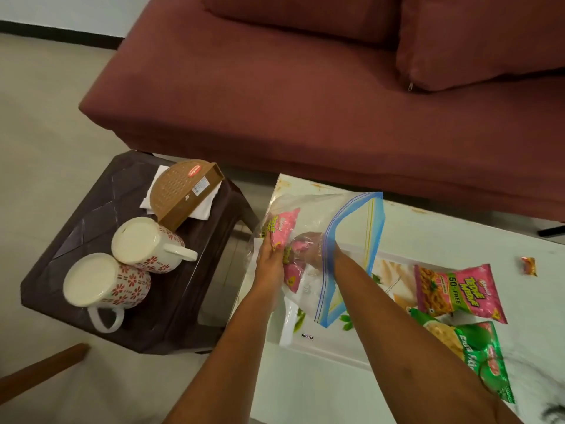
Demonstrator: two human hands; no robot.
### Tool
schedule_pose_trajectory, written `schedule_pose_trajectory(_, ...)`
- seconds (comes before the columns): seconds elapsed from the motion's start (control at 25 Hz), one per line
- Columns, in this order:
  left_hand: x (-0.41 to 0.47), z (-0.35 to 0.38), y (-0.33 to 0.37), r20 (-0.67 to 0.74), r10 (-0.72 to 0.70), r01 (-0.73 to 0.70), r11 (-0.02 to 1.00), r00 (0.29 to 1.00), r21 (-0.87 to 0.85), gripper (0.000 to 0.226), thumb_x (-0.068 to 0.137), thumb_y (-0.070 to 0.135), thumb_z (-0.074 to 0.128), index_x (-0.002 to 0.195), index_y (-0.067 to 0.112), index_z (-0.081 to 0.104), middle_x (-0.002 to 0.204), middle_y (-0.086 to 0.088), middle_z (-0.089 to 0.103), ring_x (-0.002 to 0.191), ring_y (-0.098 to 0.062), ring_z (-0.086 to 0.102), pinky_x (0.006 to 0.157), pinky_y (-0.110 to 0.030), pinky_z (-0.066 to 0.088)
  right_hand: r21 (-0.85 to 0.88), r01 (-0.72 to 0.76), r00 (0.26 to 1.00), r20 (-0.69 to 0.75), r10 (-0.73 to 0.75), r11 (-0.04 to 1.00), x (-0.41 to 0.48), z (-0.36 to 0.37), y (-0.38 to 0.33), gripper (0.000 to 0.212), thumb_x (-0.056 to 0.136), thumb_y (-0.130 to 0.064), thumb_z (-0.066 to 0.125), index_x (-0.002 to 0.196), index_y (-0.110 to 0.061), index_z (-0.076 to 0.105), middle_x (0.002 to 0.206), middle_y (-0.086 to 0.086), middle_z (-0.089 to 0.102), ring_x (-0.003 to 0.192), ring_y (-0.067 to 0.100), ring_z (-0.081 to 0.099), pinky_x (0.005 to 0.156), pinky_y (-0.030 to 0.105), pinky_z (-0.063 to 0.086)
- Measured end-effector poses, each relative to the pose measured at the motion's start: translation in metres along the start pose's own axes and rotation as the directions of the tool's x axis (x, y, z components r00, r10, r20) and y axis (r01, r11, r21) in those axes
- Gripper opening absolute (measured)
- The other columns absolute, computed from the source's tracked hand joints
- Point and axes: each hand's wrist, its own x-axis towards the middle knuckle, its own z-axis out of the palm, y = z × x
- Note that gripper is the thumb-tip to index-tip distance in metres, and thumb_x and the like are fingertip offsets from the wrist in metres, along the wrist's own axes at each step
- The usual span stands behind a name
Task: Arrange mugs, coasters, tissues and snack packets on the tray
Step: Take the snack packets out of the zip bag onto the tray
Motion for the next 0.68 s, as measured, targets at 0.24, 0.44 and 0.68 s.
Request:
schedule_pose_trajectory(0.24,0.008,0.003,-0.006,-0.116,0.037,-0.042,0.998,0.993,-0.041,0.05,0.099,0.038,0.039,0.146,0.04,0.022,0.146,-0.005,0.041,0.127,-0.027,0.046,0.106,-0.047,0.041,-0.938,0.071,0.889,-0.094,-0.447,0.34,-0.028,-0.024,-0.011,0.025,0.09,-0.011,0.052,0.113,-0.01,0.063,0.11,0.011,0.068,0.096,0.024,0.064,0.082,0.028,0.051)
schedule_pose_trajectory(0.44,-0.028,0.025,0.02,-0.343,0.269,-0.296,0.955,0.9,-0.028,0.058,0.094,0.018,0.051,0.145,0.032,0.03,0.153,0.0,0.034,0.138,-0.021,0.037,0.112,-0.046,0.036,-0.548,0.403,0.799,-0.18,-0.574,0.733,-0.128,-0.087,-0.028,0.034,0.089,0.0,0.047,0.078,-0.025,0.067,0.08,-0.013,0.065,0.074,0.0,0.062,0.061,0.008,0.047)
schedule_pose_trajectory(0.68,-0.12,0.112,0.042,-0.071,0.729,-0.728,0.684,0.681,0.045,0.048,0.089,0.009,0.049,0.133,0.026,0.049,0.139,0.013,0.047,0.13,-0.002,0.043,0.102,-0.014,0.042,-0.334,0.381,0.75,-0.434,-0.5,0.862,-0.192,-0.191,0.008,0.039,0.092,0.005,0.04,0.074,-0.02,0.063,0.082,0.001,0.064,0.074,0.024,0.067,0.058,0.035,0.058)
